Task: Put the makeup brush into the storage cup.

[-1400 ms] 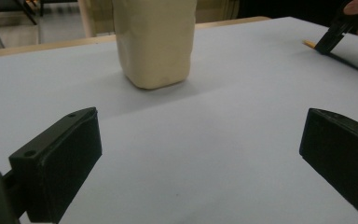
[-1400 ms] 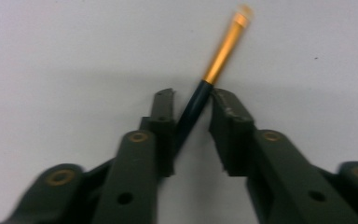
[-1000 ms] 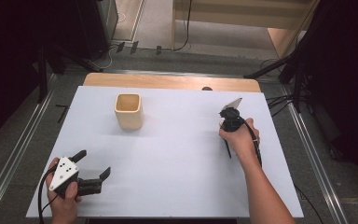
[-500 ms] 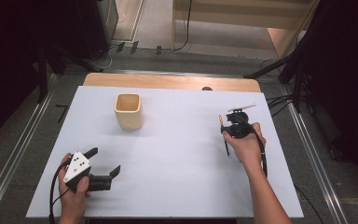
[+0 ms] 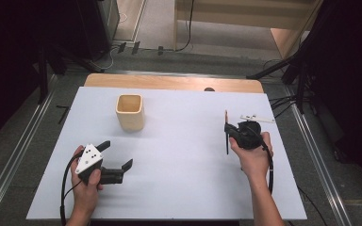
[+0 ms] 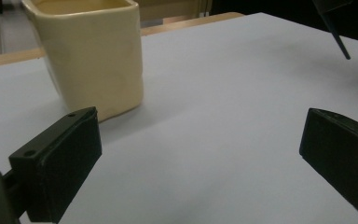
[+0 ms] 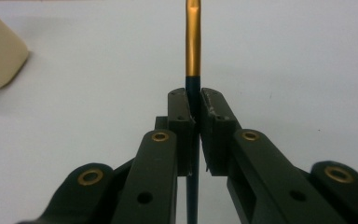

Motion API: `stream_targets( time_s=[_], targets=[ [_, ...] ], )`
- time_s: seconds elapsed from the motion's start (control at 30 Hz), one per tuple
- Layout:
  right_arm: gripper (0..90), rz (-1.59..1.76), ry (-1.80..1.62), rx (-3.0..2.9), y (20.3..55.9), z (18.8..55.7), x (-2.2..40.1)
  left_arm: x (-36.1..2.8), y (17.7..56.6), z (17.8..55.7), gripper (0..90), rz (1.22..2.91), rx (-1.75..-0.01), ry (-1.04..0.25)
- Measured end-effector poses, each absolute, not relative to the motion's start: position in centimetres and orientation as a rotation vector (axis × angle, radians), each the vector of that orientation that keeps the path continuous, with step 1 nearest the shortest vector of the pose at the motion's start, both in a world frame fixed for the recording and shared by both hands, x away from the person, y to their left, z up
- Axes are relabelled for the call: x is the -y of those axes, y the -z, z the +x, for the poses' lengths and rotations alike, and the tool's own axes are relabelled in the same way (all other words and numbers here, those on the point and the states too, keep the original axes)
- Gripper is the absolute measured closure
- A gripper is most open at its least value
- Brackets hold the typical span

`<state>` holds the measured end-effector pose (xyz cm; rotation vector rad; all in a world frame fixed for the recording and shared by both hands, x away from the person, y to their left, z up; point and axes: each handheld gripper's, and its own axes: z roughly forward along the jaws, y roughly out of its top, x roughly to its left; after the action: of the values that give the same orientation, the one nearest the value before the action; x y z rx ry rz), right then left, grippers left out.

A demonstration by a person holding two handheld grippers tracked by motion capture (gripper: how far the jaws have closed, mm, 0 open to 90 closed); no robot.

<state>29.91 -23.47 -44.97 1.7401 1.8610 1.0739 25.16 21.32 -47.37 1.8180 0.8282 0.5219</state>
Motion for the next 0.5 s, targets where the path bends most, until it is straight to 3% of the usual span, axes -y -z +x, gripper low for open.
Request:
stream_targets(
  time_s=[0.5],
  targets=[
    [84.4,1.560,-1.248,-1.742,46.2,27.8,23.2,-19.7,46.4,26.8,0.0,1.759,-0.787,-0.473]
  ],
)
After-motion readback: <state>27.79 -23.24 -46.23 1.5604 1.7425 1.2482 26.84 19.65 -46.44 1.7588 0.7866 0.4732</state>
